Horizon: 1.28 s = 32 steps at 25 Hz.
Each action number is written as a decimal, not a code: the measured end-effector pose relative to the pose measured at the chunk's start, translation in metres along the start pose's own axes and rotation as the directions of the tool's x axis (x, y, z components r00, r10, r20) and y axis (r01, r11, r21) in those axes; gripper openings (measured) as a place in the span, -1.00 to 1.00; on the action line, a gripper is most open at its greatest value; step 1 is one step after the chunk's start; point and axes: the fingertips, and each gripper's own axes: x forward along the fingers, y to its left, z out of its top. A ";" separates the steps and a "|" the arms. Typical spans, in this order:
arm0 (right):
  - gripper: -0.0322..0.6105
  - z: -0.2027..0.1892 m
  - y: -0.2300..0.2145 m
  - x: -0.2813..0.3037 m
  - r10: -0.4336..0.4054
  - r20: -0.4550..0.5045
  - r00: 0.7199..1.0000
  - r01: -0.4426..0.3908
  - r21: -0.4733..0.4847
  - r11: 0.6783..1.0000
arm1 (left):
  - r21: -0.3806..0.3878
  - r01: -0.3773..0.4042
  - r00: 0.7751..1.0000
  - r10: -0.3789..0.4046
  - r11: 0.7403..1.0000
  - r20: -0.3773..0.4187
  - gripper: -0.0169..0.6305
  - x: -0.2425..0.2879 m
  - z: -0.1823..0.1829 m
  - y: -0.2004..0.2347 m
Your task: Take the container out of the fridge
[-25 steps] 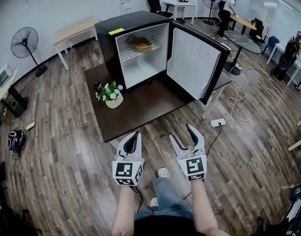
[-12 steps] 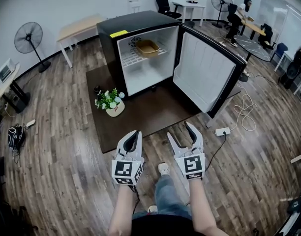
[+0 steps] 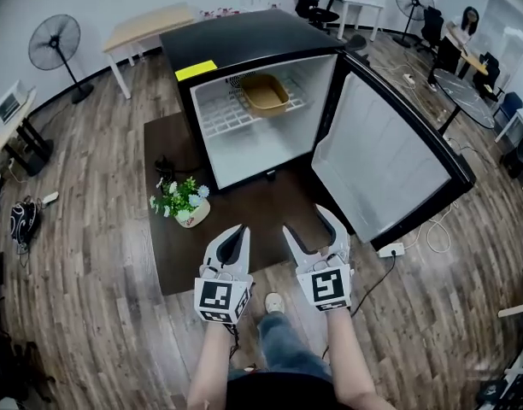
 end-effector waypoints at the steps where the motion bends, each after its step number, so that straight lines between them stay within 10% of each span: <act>1: -0.05 0.001 -0.007 0.014 0.017 -0.005 1.000 -0.017 -0.027 0.999 | -0.001 -0.007 1.000 0.007 1.000 0.001 -0.92 0.014 0.003 0.005; 18: -0.05 -0.003 -0.079 0.200 0.201 -0.073 0.977 -0.213 -0.268 0.940 | -0.001 -0.135 0.991 0.135 0.991 -0.004 -0.92 0.150 0.022 0.092; 32: -0.05 -0.008 -0.096 0.254 0.212 -0.252 0.944 -0.321 -0.557 0.766 | -0.012 -0.114 0.993 0.114 0.993 0.010 -0.92 0.178 0.032 0.118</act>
